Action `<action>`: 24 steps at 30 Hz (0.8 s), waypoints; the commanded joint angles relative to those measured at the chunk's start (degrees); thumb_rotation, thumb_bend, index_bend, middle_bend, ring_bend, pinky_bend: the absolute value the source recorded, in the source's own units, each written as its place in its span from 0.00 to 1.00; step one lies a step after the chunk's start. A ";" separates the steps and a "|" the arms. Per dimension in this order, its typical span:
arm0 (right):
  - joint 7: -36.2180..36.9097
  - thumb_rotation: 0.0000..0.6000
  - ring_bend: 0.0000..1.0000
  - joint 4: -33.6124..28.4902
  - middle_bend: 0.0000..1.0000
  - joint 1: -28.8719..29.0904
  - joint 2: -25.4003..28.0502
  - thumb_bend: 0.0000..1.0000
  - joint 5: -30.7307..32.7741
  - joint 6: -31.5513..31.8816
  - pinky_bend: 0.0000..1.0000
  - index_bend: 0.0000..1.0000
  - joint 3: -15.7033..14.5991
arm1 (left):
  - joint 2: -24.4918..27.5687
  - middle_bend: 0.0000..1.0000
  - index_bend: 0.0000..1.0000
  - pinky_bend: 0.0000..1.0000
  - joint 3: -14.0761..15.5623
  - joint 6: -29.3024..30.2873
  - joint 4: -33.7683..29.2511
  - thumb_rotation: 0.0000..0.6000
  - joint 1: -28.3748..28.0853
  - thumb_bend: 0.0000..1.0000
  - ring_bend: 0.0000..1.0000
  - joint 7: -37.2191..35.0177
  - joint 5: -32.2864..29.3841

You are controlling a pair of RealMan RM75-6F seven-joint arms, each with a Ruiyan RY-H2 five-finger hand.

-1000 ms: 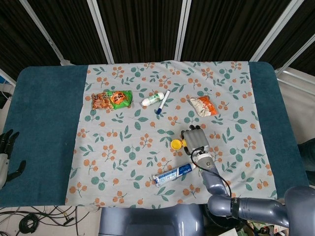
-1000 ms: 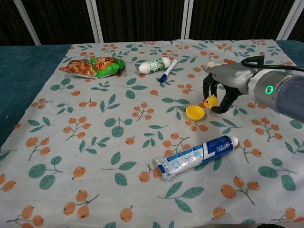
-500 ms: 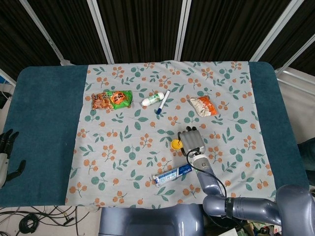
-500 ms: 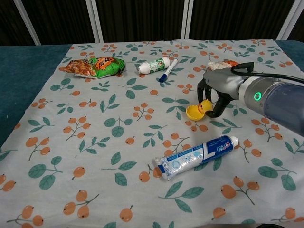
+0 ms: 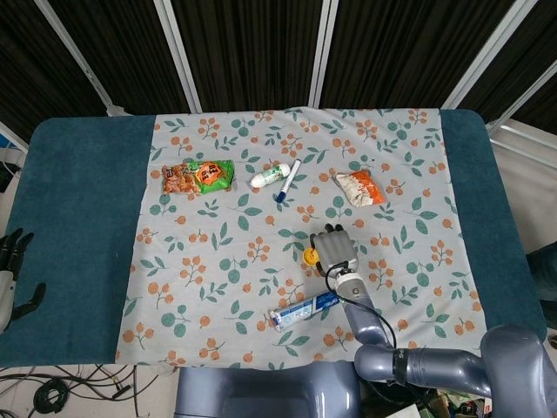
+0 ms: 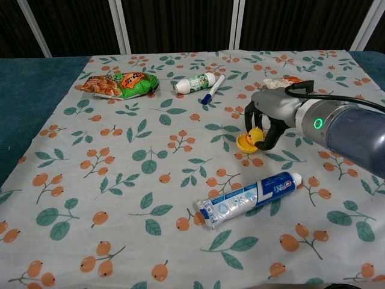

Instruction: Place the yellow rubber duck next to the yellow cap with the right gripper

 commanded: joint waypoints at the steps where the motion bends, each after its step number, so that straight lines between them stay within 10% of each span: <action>1: -0.10 1.00 0.17 0.00 0.42 0.15 -0.11 0.35 0.00 0.16 0.20 0.46 0.06 | -0.03 0.00 0.00 0.00 0.02 0.04 0.04 1.00 0.01 0.38 0.00 0.03 0.02; 24: -0.19 1.00 0.07 -1.80 0.18 0.96 0.66 0.15 1.07 -0.61 0.19 0.21 -0.22 | -0.03 0.00 0.00 0.00 -0.01 0.03 0.12 1.00 -0.03 0.38 0.00 -0.06 -0.02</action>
